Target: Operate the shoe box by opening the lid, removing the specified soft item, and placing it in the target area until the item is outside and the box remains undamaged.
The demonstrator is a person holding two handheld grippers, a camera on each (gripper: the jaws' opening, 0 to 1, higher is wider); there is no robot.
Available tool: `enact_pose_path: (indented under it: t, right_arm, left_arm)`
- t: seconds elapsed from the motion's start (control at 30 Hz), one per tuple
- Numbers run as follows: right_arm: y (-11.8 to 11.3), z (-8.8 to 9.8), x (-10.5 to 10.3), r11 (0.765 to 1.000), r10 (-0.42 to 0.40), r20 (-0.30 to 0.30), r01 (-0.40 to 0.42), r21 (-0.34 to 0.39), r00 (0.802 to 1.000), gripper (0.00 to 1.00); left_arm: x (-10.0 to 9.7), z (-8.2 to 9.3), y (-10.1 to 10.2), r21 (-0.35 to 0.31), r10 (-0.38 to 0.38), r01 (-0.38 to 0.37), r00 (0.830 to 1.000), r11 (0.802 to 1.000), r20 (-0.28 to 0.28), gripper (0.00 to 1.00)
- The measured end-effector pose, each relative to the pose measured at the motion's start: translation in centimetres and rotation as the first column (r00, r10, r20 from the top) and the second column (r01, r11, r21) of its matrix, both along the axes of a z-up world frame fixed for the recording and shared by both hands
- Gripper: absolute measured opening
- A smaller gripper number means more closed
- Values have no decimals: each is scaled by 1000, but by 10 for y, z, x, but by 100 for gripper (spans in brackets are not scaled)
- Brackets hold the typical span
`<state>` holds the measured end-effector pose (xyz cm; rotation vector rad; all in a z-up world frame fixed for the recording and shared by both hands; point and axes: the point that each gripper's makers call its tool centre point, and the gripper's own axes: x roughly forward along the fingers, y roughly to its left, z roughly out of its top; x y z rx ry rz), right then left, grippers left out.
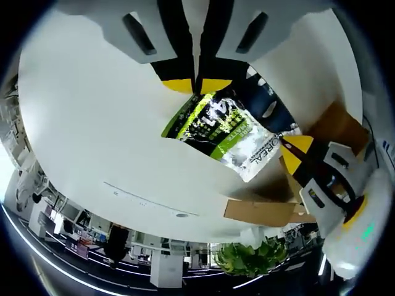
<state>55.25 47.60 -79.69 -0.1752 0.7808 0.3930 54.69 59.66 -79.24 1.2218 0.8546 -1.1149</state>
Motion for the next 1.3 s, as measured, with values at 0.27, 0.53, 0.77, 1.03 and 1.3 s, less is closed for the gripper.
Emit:
enact_pose_path:
  t: [0.27, 0.53, 0.77, 1.03, 1.3]
  right_arm:
    - [-4, -1, 2, 999, -31, 41, 29, 34, 999, 3]
    - [-5, 5, -2, 1000, 21, 66, -21, -11, 998, 10]
    - [-4, 20, -12, 998, 62, 89, -60, -26, 994, 18]
    - [3, 39, -20, 998, 53, 93, -57, 40, 994, 28]
    - [9, 62, -26, 994, 96, 112, -101, 38, 989, 32]
  left_arm:
    - [8, 5, 6, 6, -66, 66, 993, 998, 101, 3]
    - [1, 23, -4, -176, 41, -28, 997, 984, 69, 21]
    - [-9, 49, -13, -348, 147, -155, 988, 925, -48, 27]
    - [-17, 68, -7, -444, 205, -239, 971, 864, -125, 40]
    - [-20, 86, 4, -513, 253, -309, 951, 800, -179, 54]
